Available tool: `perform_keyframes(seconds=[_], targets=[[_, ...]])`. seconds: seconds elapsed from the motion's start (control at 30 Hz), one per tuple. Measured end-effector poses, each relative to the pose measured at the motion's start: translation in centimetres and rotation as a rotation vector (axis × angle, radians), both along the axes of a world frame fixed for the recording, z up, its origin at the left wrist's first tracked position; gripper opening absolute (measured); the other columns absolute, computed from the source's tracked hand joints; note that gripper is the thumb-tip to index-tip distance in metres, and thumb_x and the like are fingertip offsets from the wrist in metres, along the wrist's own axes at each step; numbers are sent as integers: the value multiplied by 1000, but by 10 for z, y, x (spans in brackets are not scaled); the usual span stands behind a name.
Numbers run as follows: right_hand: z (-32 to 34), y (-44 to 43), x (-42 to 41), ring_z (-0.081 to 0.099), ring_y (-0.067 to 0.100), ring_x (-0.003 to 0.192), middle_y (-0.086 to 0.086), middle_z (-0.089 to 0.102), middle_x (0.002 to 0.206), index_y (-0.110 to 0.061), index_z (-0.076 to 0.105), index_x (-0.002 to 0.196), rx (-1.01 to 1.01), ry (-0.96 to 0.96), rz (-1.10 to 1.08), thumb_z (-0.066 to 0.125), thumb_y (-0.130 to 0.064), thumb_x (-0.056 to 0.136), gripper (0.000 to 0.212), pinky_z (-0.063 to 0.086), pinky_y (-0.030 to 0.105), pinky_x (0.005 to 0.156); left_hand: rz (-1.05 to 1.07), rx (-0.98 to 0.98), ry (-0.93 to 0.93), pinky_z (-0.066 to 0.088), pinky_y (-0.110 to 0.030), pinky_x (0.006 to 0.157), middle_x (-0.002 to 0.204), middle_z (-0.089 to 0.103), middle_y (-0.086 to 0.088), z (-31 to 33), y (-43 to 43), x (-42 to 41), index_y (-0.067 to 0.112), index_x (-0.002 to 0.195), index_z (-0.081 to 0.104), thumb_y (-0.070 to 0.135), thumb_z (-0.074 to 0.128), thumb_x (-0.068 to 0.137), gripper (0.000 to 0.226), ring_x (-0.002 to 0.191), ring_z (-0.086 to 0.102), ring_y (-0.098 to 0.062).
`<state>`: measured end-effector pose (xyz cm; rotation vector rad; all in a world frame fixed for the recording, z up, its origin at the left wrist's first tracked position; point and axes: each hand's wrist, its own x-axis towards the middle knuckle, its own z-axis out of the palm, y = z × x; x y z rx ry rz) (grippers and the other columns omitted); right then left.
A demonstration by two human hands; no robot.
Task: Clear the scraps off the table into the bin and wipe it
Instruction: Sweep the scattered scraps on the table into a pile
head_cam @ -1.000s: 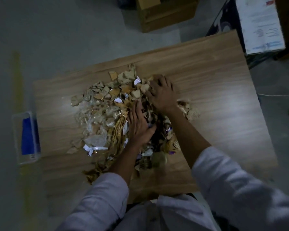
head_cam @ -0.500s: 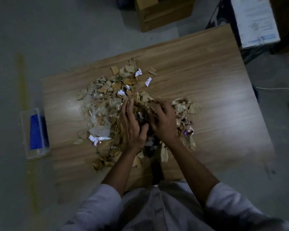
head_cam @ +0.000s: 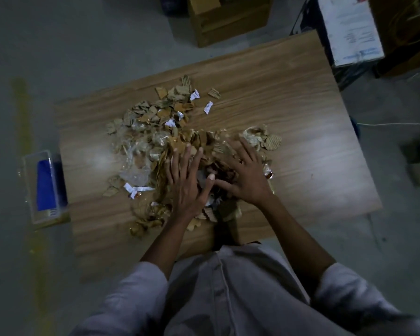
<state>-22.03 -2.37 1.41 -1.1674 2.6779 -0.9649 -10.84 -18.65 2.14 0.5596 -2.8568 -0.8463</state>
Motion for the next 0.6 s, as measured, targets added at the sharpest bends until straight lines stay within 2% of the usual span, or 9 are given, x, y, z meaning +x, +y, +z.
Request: perform_keyframes(seconds=[0.1, 0.2, 0.23, 0.3, 0.33, 0.47, 0.6], targets=[[-15, 37, 34, 14, 33, 155, 11, 22, 167, -19, 49, 149, -82, -101, -269, 76, -52, 86, 76, 23, 59, 120, 91, -40, -2, 4, -68, 119, 170, 6, -5, -8, 8, 37, 31, 159, 25, 55, 46, 97, 70, 157, -1, -32], [-36, 59, 65, 8, 29, 156, 6, 7, 170, -24, 30, 158, -36, -362, -599, 60, -69, 87, 89, 23, 61, 120, 421, 79, -40, 7, -71, 116, 170, -1, -6, -19, 15, 82, 40, 158, 20, 64, 47, 92, 75, 156, -3, -31], [-41, 59, 71, 5, 29, 157, 7, 3, 170, -24, 23, 160, -20, -415, -641, 55, -75, 86, 96, 21, 60, 120, 583, 140, -68, 7, -70, 117, 169, 0, -7, -23, 14, 91, 40, 157, 21, 67, 48, 90, 78, 156, -2, -32], [-46, 53, 74, 2, 31, 157, 11, -1, 170, -20, 14, 162, 0, -425, -590, 52, -76, 86, 101, 18, 59, 122, 825, 244, -120, 3, -68, 117, 168, 3, -11, -29, 6, 97, 39, 156, 25, 72, 50, 84, 83, 155, -1, -34], [-46, 47, 73, 0, 31, 157, 11, -2, 170, -20, 12, 163, 6, -418, -548, 53, -75, 87, 102, 17, 58, 123, 842, 264, -155, 1, -67, 117, 168, 4, -12, -31, 3, 97, 39, 156, 25, 74, 49, 82, 85, 155, -1, -35], [-45, 11, 70, -8, 27, 157, 9, -9, 170, -29, 4, 162, -1, -505, -487, 57, -74, 85, 104, 10, 58, 124, 611, 200, -221, -8, -64, 117, 168, 2, -12, -38, 13, 75, 35, 156, 29, 77, 44, 82, 87, 155, -1, -33], [-41, -10, 70, -12, 27, 156, 9, -14, 169, -27, 7, 162, -24, -515, -432, 68, -68, 83, 108, 13, 63, 122, 522, 226, -61, 1, -53, 124, 169, 0, -7, -25, 26, 56, 32, 158, 27, 68, 52, 87, 84, 156, -2, -27]])
